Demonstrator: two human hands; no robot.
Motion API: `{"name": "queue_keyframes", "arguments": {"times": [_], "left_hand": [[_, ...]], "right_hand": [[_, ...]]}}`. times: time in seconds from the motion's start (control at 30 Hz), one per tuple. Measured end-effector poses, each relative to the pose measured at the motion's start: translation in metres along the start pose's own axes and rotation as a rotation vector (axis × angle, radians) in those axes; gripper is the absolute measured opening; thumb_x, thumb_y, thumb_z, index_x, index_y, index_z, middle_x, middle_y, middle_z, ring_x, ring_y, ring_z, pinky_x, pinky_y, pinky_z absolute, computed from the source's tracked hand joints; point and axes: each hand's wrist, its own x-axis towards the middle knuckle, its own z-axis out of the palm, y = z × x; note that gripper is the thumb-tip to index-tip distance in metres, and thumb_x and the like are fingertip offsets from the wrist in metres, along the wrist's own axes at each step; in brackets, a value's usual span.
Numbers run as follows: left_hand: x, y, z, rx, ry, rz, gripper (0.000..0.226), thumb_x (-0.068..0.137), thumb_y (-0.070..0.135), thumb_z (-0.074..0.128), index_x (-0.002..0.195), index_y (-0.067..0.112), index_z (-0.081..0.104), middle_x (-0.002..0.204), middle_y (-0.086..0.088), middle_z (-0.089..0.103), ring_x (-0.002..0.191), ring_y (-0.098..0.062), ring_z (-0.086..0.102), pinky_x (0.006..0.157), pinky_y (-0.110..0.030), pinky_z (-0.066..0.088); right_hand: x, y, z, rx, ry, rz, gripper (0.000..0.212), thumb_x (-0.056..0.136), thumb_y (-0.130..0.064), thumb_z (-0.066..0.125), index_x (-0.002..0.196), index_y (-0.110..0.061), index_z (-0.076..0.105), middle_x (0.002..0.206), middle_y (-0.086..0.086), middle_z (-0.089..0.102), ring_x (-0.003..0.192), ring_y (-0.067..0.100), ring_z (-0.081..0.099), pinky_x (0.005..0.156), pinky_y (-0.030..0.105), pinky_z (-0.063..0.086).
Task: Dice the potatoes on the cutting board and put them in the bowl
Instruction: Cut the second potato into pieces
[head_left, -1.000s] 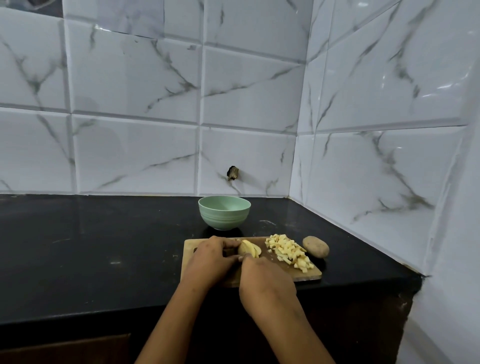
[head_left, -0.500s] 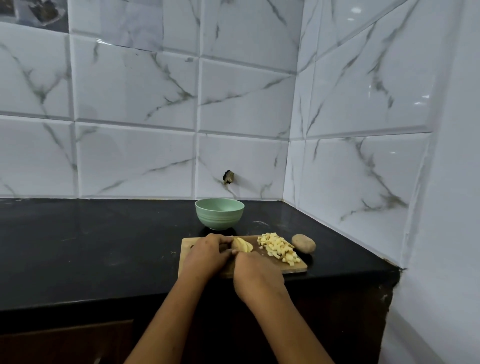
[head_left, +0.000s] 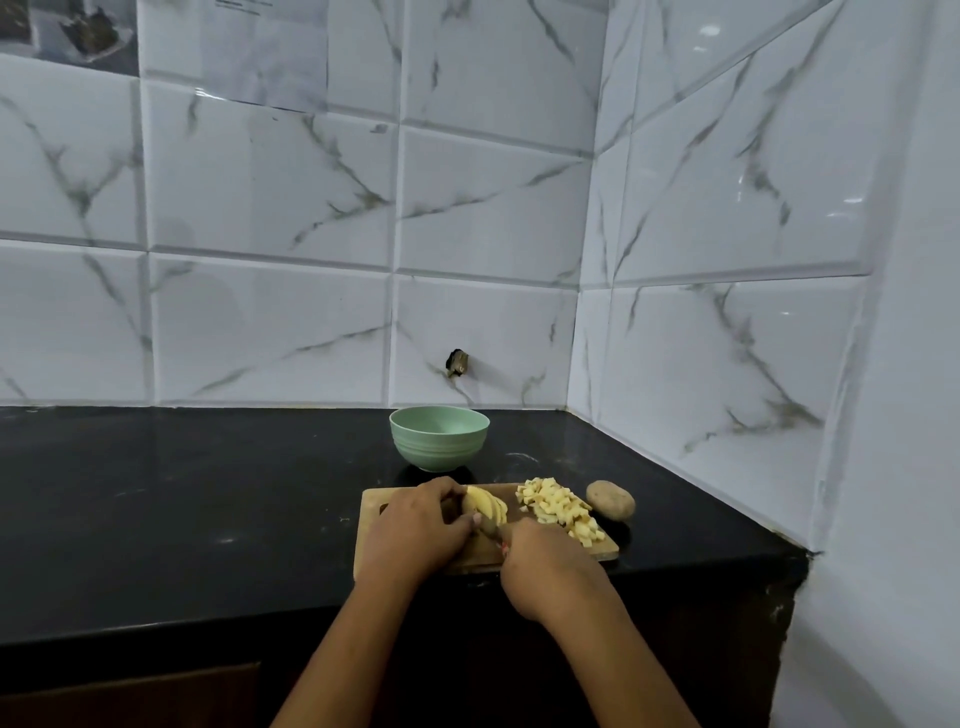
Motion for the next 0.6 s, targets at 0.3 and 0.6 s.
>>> {"name": "queue_keyframes", "arguments": {"times": [0.3,0.6], "left_hand": [[0.002,-0.001,-0.001,-0.024,-0.035,0.015,0.026,0.085,0.046,0.058,0.108,0.035,0.056,0.089,0.015,0.059,0.092,-0.011,0.055,0.084,-0.035,0.048],[0.002,-0.001,0.0,0.02,-0.03,0.037,0.027,0.085,0.047,0.056,0.11,0.036,0.052,0.097,0.013,0.06,0.098,-0.012,0.055,0.086,-0.037,0.047]], "right_hand": [[0.011,-0.026,0.021,-0.079,0.127,-0.036,0.033,0.1,-0.013,0.038,0.132,-0.012,0.048,0.124,0.008,0.059,0.111,0.024,0.058,0.072,0.031,0.037],[-0.002,-0.01,0.008,-0.115,0.095,-0.06,0.029,0.1,-0.013,0.041,0.126,-0.014,0.052,0.121,0.006,0.059,0.108,0.021,0.058,0.071,0.028,0.039]]}}
